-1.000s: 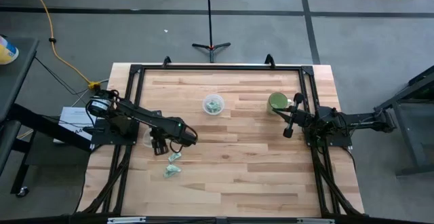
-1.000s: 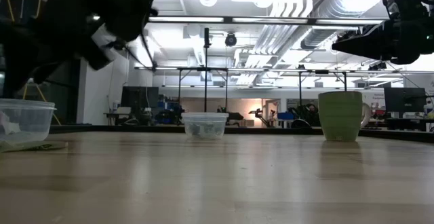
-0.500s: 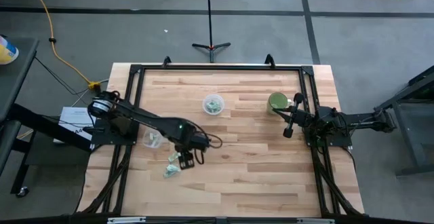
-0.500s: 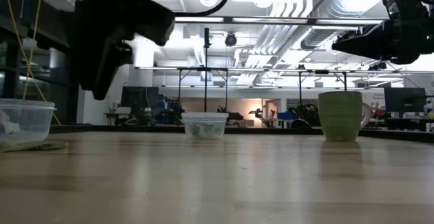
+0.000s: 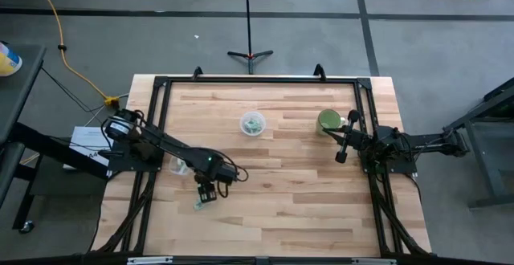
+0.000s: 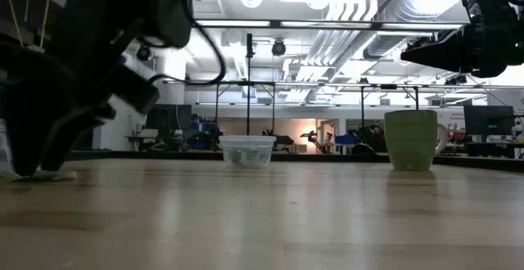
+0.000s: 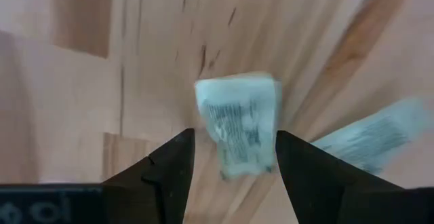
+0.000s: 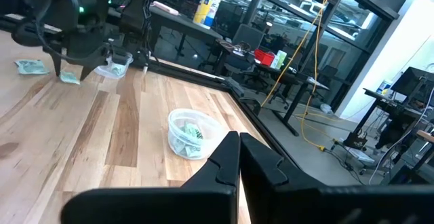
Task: Pick and place Stevia / Truvia into bins
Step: Put the stevia packet into the left transparent container
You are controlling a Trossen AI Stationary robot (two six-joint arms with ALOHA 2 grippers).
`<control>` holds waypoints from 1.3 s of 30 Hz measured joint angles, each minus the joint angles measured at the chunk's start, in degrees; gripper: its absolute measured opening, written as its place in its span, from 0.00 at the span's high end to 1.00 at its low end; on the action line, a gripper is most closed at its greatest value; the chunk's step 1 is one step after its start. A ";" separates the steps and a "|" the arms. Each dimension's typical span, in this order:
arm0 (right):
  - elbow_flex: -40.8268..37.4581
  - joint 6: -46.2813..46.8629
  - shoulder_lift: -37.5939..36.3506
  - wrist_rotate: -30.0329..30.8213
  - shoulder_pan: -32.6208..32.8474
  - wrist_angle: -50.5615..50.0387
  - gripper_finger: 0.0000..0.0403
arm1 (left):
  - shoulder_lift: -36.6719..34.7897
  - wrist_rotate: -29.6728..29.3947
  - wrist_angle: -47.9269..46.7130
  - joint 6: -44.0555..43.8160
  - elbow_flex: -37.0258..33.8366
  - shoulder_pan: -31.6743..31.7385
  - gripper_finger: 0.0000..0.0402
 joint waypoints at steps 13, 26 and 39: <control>0.00 0.00 0.00 0.15 0.00 0.00 0.99 | -0.31 0.61 3.11 2.39 -3.48 0.05 0.48; 0.00 -0.44 0.00 0.17 0.00 0.00 0.99 | 0.12 -5.40 -10.72 11.60 9.65 -0.01 0.95; 0.00 -0.88 -0.02 0.17 -0.02 0.00 0.99 | -2.15 -13.63 -34.09 6.39 16.90 0.01 0.95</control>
